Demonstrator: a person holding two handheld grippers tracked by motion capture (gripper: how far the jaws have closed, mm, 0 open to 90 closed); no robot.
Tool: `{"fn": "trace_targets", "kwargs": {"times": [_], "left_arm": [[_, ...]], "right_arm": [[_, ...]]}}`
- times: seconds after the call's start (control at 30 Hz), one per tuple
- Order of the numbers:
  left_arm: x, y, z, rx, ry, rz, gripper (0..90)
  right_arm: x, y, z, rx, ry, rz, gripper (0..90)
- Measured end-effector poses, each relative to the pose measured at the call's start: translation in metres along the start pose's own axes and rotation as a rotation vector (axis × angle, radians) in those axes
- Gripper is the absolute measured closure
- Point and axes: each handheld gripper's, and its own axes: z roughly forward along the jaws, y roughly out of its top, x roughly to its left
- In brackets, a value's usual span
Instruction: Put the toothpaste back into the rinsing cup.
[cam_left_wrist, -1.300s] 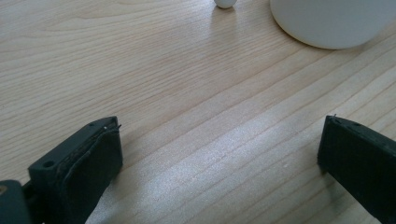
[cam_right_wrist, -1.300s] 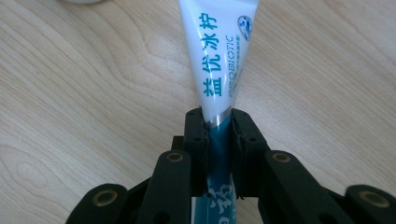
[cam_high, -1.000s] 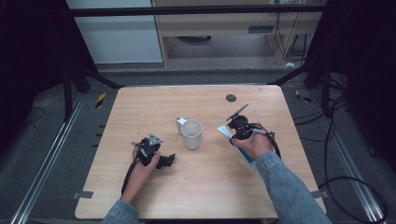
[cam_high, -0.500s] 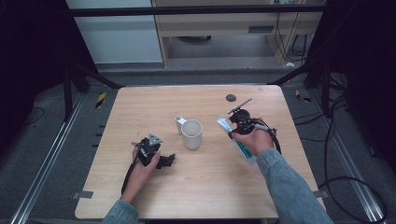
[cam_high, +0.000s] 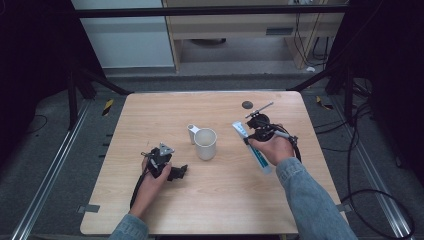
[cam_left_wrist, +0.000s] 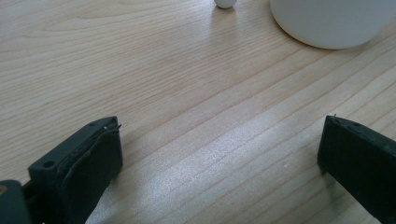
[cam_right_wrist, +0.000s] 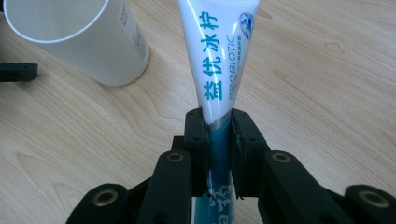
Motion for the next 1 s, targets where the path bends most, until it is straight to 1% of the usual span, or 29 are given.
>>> {"fn": "trace_targets", "kwargs": {"times": [0.13, 0.2, 0.3, 0.33, 0.37, 0.4, 0.43, 0.73, 0.83, 1.0], "left_arm": [[0.000, 0.000, 0.000, 0.000, 0.000, 0.000, 0.0], [0.000, 0.000, 0.000, 0.000, 0.000, 0.001, 0.0], [0.000, 0.000, 0.000, 0.000, 0.000, 0.000, 0.0], [0.000, 0.000, 0.000, 0.000, 0.000, 0.000, 0.0], [0.000, 0.000, 0.000, 0.000, 0.000, 0.001, 0.0], [0.000, 0.000, 0.000, 0.000, 0.000, 0.001, 0.0], [0.000, 0.000, 0.000, 0.000, 0.000, 0.001, 0.0], [0.000, 0.000, 0.000, 0.000, 0.000, 0.000, 0.0], [0.000, 0.000, 0.000, 0.000, 0.000, 0.000, 0.0], [0.000, 0.000, 0.000, 0.000, 0.000, 0.001, 0.0]], "right_arm": [[0.001, 0.001, -0.001, -0.014, 0.006, 0.004, 78.4], [0.002, 0.001, -0.003, -0.037, 0.016, 0.003, 78.4], [0.003, 0.001, -0.004, -0.047, 0.018, 0.008, 78.4], [0.003, 0.001, -0.005, -0.055, 0.018, 0.006, 78.4], [0.004, 0.001, -0.007, -0.076, 0.018, 0.006, 78.5], [0.004, 0.001, -0.007, -0.076, 0.018, 0.006, 78.5], [0.005, 0.002, -0.009, -0.090, 0.022, 0.015, 78.6], [0.005, 0.004, -0.015, -0.112, 0.023, 0.010, 78.7], [0.004, 0.006, -0.019, -0.135, 0.030, 0.025, 78.7], [0.006, 0.009, -0.021, -0.158, 0.030, 0.020, 78.7]]}}
